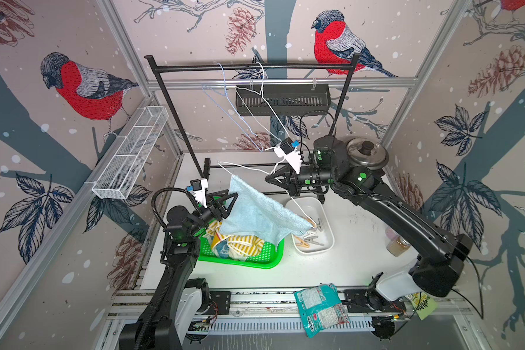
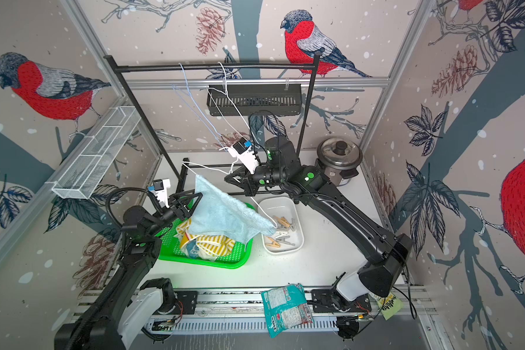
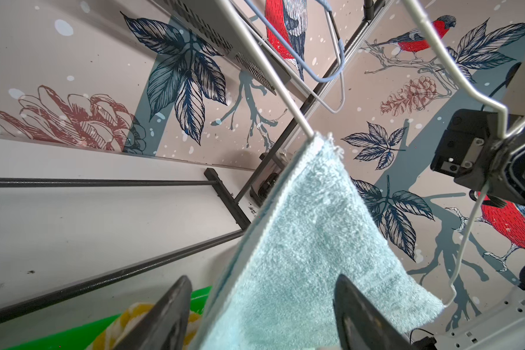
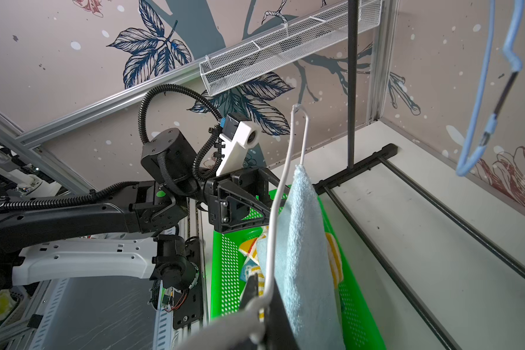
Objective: Remove the clothespins securing towels to the hanger
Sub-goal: Remove the towel from the hanger.
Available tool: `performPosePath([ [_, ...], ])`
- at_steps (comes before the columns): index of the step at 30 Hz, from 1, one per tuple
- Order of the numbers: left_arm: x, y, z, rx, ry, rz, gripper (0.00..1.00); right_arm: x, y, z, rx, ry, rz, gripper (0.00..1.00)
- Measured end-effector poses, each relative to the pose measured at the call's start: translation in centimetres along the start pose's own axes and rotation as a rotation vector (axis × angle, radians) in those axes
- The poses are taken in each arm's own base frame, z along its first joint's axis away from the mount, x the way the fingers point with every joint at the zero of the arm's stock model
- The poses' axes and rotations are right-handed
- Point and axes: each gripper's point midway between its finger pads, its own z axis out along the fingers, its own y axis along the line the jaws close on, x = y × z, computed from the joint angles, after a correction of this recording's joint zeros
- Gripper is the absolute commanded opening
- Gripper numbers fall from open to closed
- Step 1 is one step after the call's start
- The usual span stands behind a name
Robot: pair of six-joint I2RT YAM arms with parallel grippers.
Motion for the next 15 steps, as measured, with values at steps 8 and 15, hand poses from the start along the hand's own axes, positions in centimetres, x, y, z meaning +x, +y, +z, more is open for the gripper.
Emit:
performPosePath([
  [8, 0.39, 0.89, 0.37, -0.016, 0.021, -0.028, 0.56, -0.06, 0.26, -0.08, -0.015, -0.005, 0.002, 0.0],
  [15, 0.13, 0.29, 0.51, 0.006, 0.039, -0.022, 0.2, -0.46, 0.12, -0.13, -0.006, -0.023, 0.008, 0.0],
])
